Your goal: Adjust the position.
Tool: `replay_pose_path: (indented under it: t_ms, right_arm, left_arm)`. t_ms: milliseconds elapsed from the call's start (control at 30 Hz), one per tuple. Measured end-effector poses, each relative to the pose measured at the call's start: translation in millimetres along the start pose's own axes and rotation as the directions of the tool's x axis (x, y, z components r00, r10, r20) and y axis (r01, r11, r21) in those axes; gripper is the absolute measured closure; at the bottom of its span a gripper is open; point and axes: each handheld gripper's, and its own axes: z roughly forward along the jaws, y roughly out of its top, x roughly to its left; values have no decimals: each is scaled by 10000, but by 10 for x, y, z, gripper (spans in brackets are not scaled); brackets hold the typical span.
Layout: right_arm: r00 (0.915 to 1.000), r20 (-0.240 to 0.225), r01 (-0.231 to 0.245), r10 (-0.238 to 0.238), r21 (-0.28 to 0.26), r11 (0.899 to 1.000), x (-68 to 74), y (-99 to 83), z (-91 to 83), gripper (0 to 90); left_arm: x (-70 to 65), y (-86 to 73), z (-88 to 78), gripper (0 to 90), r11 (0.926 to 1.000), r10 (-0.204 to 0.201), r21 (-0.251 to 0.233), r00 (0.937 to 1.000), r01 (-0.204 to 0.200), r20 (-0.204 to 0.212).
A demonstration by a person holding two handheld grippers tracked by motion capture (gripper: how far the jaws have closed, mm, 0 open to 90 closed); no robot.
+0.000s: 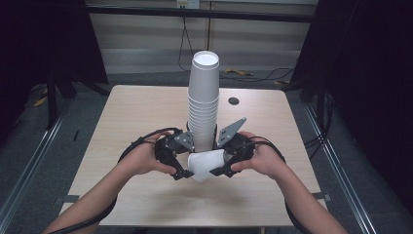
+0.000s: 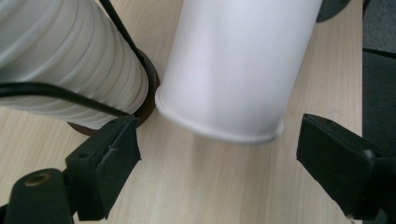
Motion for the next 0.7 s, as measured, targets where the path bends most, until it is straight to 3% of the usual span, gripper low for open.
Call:
replay_pose_path:
  t_ms: [500, 567, 700]
  right_arm:
    - [9996, 4, -267, 268, -600, 9978, -22, -76, -74, 238]
    - [9995, -38, -320, 318, -679, 9972, -21, -82, -77, 238]
    - [9994, -66, -358, 354, -690, 9970, -14, -79, -75, 237]
  left_arm:
    - [-5, -212, 115, 134, 9966, -773, -269, 9966, 781, 291]
    - [-7, -241, 153, 134, 9938, -1056, -297, 9931, 1072, 513]
    - [-11, -260, 186, 134, 9909, -1253, -426, 9906, 1277, 551]
